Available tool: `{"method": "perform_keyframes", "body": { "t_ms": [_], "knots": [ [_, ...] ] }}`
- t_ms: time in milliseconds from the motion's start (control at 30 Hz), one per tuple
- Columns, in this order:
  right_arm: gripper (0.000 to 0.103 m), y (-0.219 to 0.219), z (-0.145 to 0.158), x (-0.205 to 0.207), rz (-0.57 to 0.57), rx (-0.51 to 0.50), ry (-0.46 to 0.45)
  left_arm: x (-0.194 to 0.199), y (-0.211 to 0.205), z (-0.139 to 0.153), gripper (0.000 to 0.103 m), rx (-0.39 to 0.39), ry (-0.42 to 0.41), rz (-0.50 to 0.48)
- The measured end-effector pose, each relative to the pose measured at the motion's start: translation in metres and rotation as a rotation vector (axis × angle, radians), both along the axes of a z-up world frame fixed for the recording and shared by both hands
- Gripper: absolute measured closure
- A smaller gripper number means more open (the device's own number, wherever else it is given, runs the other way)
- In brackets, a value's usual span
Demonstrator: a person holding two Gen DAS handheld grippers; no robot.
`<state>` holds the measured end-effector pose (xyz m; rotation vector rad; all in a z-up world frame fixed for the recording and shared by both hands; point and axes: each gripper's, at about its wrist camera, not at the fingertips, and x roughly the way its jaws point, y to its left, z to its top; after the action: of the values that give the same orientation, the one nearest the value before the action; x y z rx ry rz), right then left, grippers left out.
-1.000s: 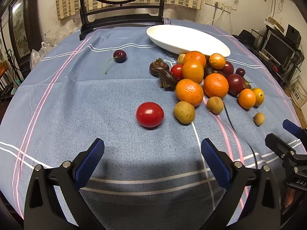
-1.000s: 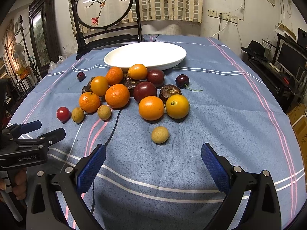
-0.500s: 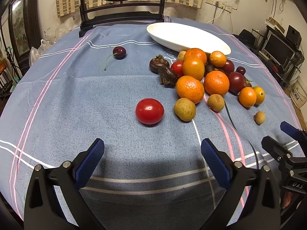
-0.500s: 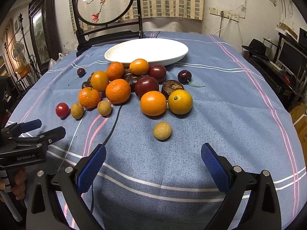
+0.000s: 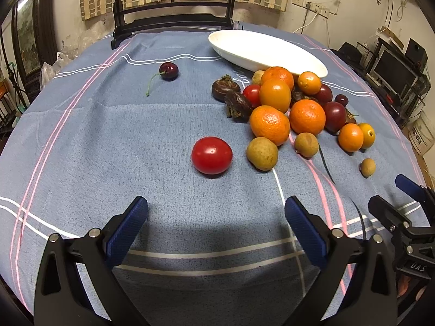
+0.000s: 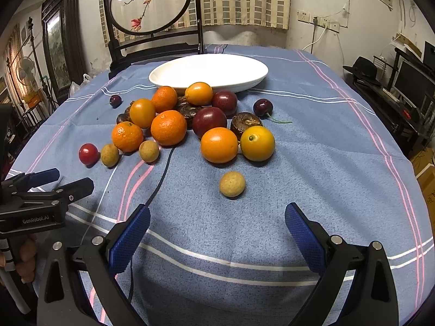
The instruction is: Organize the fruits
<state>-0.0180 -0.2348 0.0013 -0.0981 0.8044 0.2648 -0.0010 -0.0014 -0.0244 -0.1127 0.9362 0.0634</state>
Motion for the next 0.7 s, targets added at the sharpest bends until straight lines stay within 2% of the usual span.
{"method": "perform_keyframes", "body": {
  "t_ms": [267,500,633,700],
  "knots": [
    [0.004,0.0,0.001,0.0,0.003,-0.005,-0.001,0.0,0.0,0.0,0.004,0.002,0.0,0.0],
    [0.004,-0.01,0.012,0.009,0.011,-0.033,-0.039,-0.003,-0.001,0.002,0.004,0.015,-0.008,-0.039],
    [0.03,-0.008,0.009,0.025,0.033,-0.062,0.003,-0.003,0.003,0.003,0.004,-0.001,-0.01,-0.053],
    [0.033,-0.005,0.005,0.033,0.04,-0.072,0.03,-0.002,0.005,0.004,0.004,-0.004,-0.007,-0.064]
  ]
}}
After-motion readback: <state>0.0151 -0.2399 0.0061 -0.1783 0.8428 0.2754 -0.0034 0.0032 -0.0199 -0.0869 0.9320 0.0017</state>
